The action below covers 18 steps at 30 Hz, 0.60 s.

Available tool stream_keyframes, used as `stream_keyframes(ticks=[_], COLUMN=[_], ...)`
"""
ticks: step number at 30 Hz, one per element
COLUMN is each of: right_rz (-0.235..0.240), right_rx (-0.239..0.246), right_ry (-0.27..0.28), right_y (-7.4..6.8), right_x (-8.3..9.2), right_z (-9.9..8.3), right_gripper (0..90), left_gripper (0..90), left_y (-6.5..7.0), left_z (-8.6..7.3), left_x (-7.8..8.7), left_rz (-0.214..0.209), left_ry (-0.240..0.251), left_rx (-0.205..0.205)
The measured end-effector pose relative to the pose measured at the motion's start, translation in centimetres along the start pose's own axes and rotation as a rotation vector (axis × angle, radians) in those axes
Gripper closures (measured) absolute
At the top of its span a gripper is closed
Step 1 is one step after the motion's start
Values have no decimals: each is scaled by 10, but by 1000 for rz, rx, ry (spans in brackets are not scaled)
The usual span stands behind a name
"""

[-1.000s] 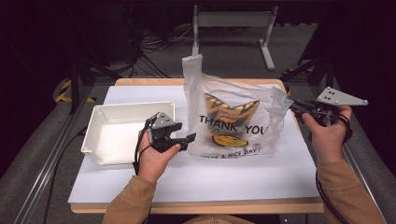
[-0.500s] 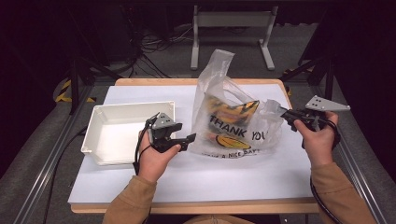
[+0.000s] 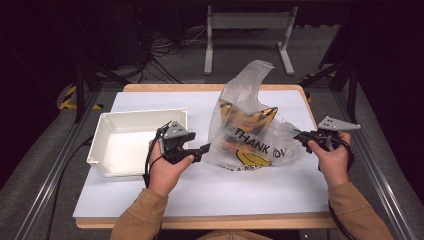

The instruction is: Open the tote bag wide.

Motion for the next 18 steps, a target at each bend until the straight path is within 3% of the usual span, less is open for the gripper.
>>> stream_keyframes(ticks=[11, 18], right_rz=[-2, -3], right_rx=[-17, -25], right_ry=[-77, -65], right_y=[0, 1], right_x=[-13, -11], right_z=[-24, -24], right_gripper=[885, 880], left_gripper=[315, 289], left_y=[6, 24], left_z=[7, 35], left_x=[-1, -5], left_rz=[-17, -49], left_ry=[20, 70], left_rx=[-4, -59])
Point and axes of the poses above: each handheld gripper's, and its own axes: x roughly backward along the jaws, z roughly out of its top, y roughly to its right, the point moved 3 cm from there along -x, roughly forward along the jaws, and after that the axes turned 10 degrees about y, right-handed, at the moved point
